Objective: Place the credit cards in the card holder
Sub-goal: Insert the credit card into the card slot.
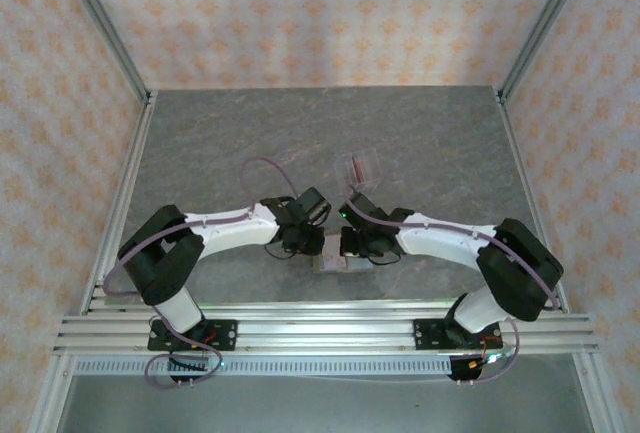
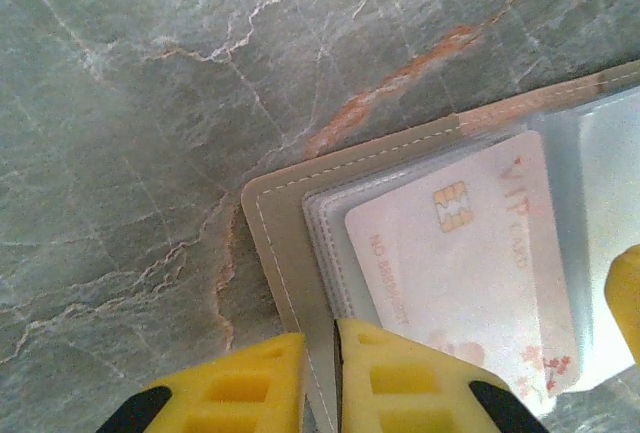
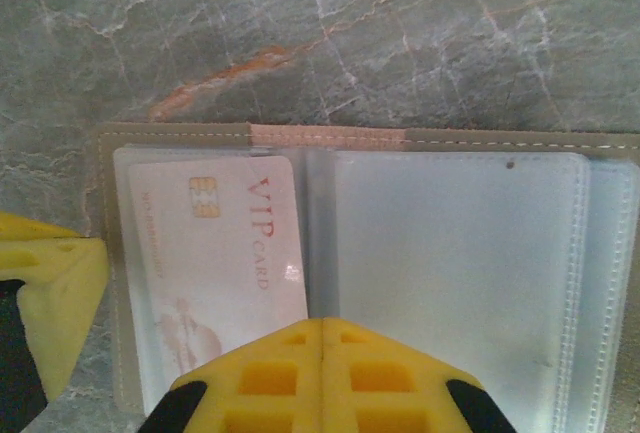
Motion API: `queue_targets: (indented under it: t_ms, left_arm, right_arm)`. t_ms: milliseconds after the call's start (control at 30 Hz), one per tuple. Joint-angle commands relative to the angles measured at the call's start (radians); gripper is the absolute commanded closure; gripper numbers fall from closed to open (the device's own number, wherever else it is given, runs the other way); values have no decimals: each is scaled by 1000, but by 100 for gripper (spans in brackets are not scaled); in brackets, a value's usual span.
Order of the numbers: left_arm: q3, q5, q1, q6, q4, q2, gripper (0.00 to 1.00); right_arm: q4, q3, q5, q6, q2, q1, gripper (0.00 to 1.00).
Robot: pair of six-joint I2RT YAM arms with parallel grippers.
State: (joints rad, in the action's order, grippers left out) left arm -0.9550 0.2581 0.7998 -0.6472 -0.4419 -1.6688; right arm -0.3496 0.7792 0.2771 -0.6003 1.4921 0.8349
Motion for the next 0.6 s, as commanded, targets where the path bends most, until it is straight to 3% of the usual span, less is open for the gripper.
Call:
queue_targets:
  t_ms: [0,567]
  left_arm:
    - [-10,-14,11,-8,2,-19,85]
    - [62,-8,16,-28,52,-39,85]
  right_arm:
    - [7,24,-22,17,24,-5,100]
    - [85,-1,49,-19,48,-3,100]
